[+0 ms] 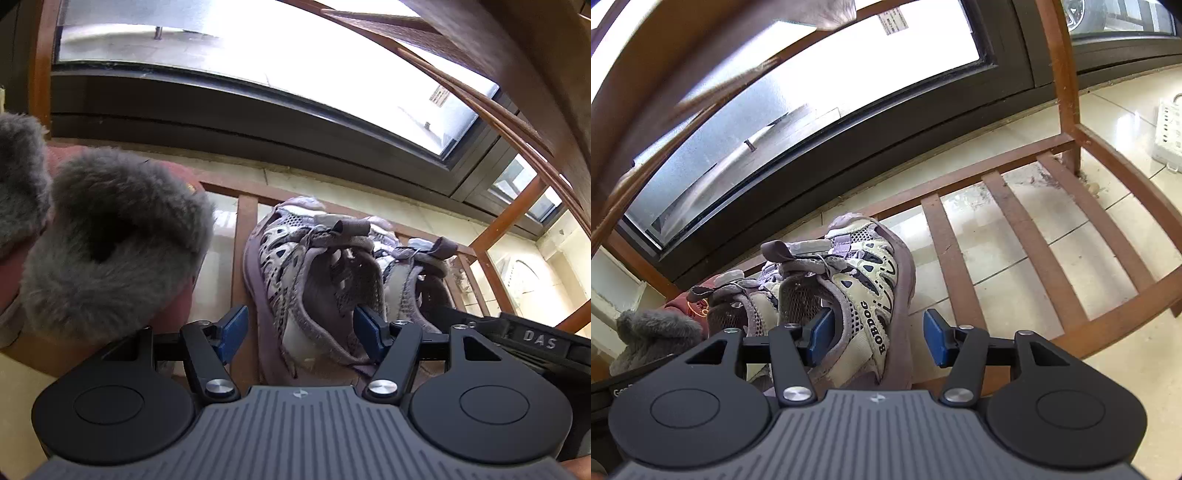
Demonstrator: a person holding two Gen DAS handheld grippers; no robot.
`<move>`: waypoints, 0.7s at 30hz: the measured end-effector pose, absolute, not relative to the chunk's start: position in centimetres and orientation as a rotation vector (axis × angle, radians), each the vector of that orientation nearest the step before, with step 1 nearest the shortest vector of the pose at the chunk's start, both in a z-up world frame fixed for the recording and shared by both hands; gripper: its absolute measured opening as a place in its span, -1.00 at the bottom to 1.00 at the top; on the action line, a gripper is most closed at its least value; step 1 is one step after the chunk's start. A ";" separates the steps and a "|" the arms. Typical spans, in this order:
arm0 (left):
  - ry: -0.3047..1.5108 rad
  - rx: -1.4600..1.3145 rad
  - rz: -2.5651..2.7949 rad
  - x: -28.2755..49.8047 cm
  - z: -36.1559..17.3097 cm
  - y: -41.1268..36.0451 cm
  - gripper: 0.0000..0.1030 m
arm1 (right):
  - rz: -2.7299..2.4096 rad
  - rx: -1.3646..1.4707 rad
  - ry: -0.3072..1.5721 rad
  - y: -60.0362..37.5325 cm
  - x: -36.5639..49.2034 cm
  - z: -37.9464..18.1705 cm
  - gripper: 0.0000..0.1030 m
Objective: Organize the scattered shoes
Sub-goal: 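Lower the lavender sandals onto the lower shelf beside the slippers, then open both grippers and pull them back from the sandals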
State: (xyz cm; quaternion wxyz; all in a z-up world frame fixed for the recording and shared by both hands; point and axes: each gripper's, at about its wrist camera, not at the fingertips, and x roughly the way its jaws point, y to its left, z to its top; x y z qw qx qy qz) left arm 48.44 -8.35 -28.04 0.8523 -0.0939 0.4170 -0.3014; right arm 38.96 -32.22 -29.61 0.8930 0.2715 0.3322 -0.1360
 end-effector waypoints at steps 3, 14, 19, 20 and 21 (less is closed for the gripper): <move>0.882 -0.196 -0.624 48.0 -27.6 -8.0 0.27 | -0.290 0.556 0.695 -32.1 38.4 -29.0 0.17; 0.887 -0.167 -0.646 45.1 -25.0 -7.6 0.29 | -0.312 0.512 0.712 -31.0 34.7 -25.9 0.24; 0.897 -0.155 -0.671 43.0 -24.1 -7.4 0.30 | -0.318 0.484 0.723 -30.7 32.9 -24.7 0.32; 0.905 -0.154 -0.676 42.6 -24.0 -7.4 0.30 | -0.318 0.475 0.728 -30.5 32.4 -24.4 0.32; 0.912 -0.152 -0.681 42.2 -23.9 -7.3 0.30 | -0.318 0.468 0.733 -30.5 31.9 -24.2 0.32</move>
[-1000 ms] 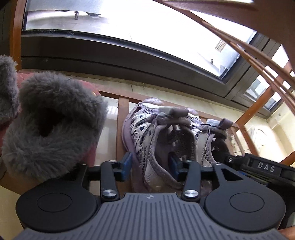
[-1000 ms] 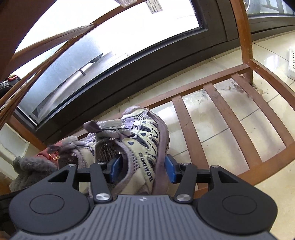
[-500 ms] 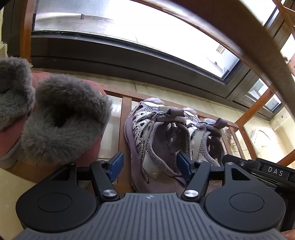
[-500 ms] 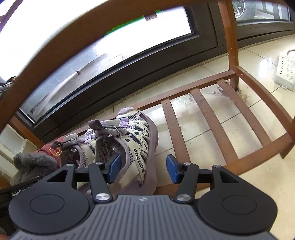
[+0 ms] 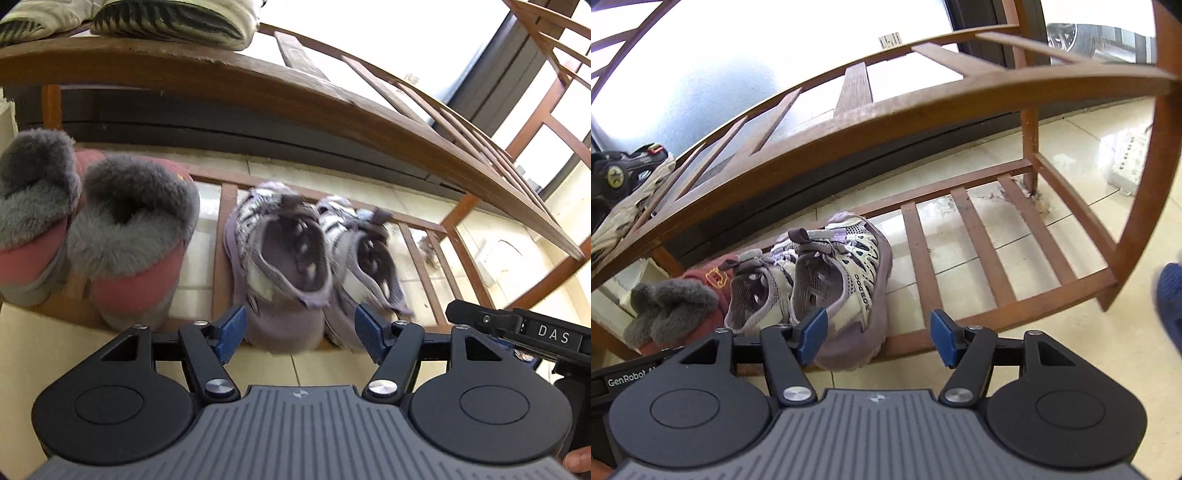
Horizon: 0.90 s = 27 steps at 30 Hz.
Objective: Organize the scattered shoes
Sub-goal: 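Open both grippers and pull them back from the sandals, then move both grippers toward the mint-green clogs on the floor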
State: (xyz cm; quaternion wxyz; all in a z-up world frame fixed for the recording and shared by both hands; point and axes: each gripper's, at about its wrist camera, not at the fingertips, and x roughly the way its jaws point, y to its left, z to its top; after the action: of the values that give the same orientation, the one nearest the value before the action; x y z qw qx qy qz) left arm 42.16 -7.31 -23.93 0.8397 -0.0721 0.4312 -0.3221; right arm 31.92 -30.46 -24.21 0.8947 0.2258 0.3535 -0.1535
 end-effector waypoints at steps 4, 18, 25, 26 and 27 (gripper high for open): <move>0.937 -0.148 -0.706 40.1 -23.8 -7.1 0.30 | -0.326 0.445 0.756 -30.2 30.0 -23.5 0.32; 1.017 -0.119 -0.821 30.9 -23.7 -5.8 0.30 | -0.326 0.378 0.858 -29.2 21.4 -21.5 0.46; 1.061 -0.075 -0.875 26.0 -24.7 -5.8 0.31 | -0.350 0.352 0.907 -29.6 15.9 -21.3 0.54; 1.063 -0.065 -0.883 25.4 -24.8 -5.9 0.30 | -0.354 0.348 0.914 -29.7 15.1 -21.4 0.54; 1.064 -0.055 -0.892 24.7 -24.9 -6.0 0.30 | -0.358 0.343 0.922 -29.8 14.2 -21.5 0.54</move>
State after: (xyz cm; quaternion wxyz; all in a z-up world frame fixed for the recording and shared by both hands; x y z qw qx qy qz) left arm 24.69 -6.01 -24.93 0.7682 -0.0252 0.4902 -0.4111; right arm 14.23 -29.80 -21.48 0.8661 0.1638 0.4401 -0.1712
